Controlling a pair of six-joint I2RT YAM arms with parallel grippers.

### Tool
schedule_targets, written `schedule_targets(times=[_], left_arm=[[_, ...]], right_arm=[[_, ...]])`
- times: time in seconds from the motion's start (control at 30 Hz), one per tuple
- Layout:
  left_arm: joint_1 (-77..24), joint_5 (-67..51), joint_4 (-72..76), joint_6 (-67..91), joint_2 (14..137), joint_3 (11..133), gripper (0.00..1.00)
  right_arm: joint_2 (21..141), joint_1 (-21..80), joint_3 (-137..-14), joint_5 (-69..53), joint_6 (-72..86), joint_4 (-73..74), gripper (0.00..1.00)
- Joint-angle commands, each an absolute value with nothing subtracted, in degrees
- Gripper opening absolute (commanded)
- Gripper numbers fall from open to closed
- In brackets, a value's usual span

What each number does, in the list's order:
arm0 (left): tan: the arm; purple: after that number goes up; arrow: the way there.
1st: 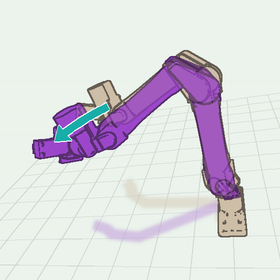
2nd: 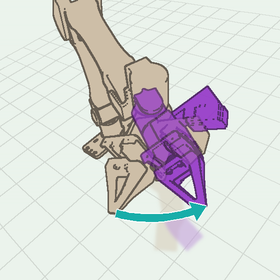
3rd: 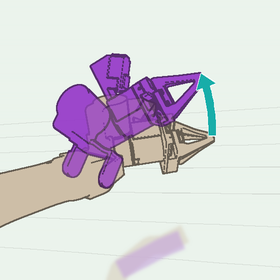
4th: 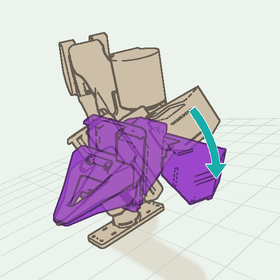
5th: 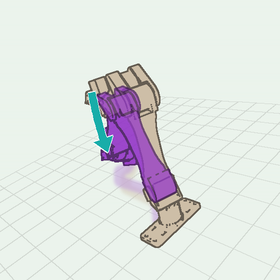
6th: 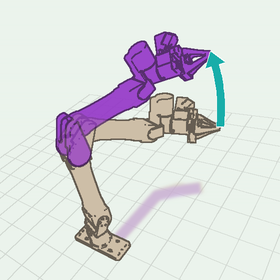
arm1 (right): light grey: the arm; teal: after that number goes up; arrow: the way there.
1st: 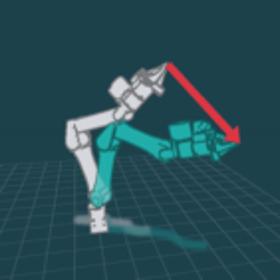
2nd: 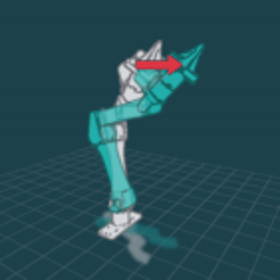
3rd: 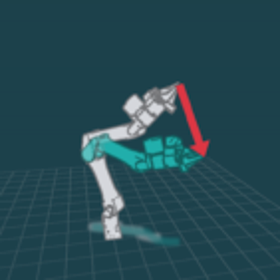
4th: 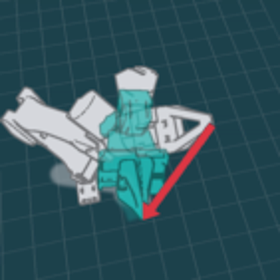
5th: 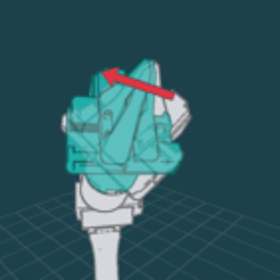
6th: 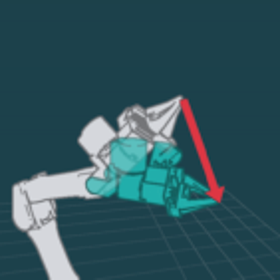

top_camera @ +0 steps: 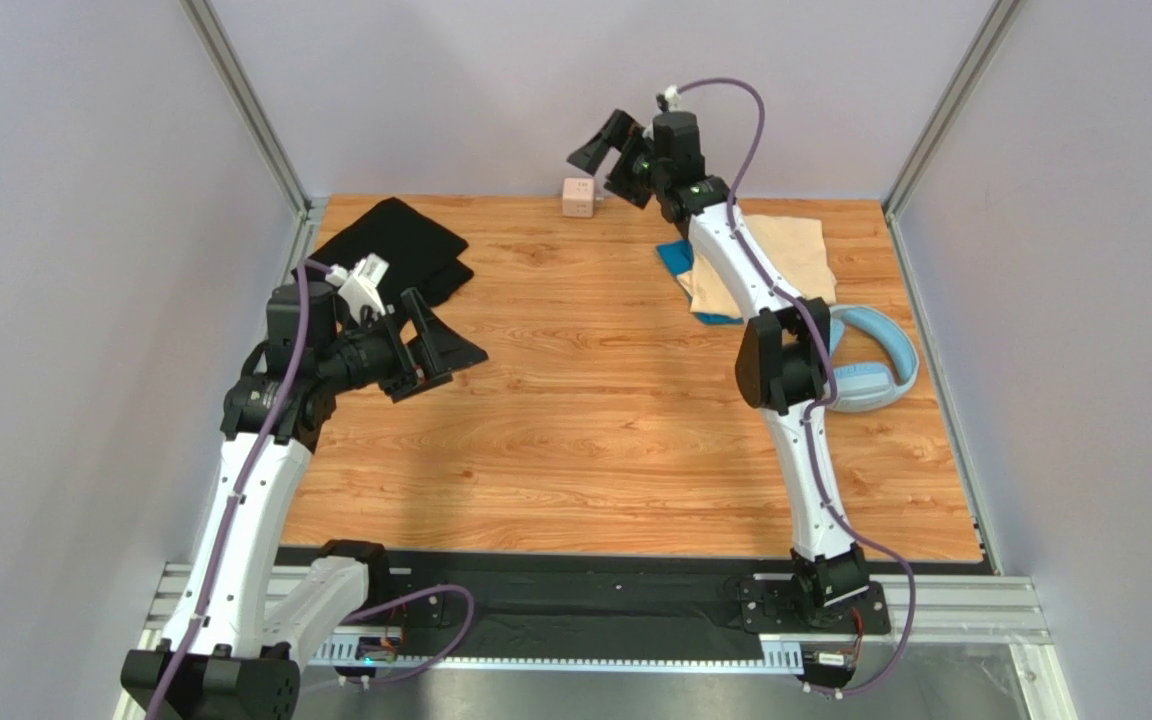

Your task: Fold and stack the t-shirts

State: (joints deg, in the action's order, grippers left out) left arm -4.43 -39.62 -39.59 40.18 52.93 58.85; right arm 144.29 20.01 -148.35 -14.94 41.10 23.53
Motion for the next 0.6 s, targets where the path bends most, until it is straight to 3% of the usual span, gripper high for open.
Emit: schedule_targets(times=[0.0, 0.3, 0.57], left_arm=[[-4.4, -38.1, -47.9, 36.0, 50.0, 60.8, 1.0], [-4.4, -35.9, -51.9, 34.2, 49.1, 61.6, 1.0], [-4.3, -31.4, -53.5, 33.9, 48.8, 63.0, 1.0]], right_arm=[[139.3, 17.8, -131.0, -15.0, 57.8, 3.5, 1.0], [151.4, 17.7, -141.4, -18.0, 67.8, 0.5, 1.0], [150.3, 16.5, -135.4, -17.1, 71.5, -4.8, 1.0]])
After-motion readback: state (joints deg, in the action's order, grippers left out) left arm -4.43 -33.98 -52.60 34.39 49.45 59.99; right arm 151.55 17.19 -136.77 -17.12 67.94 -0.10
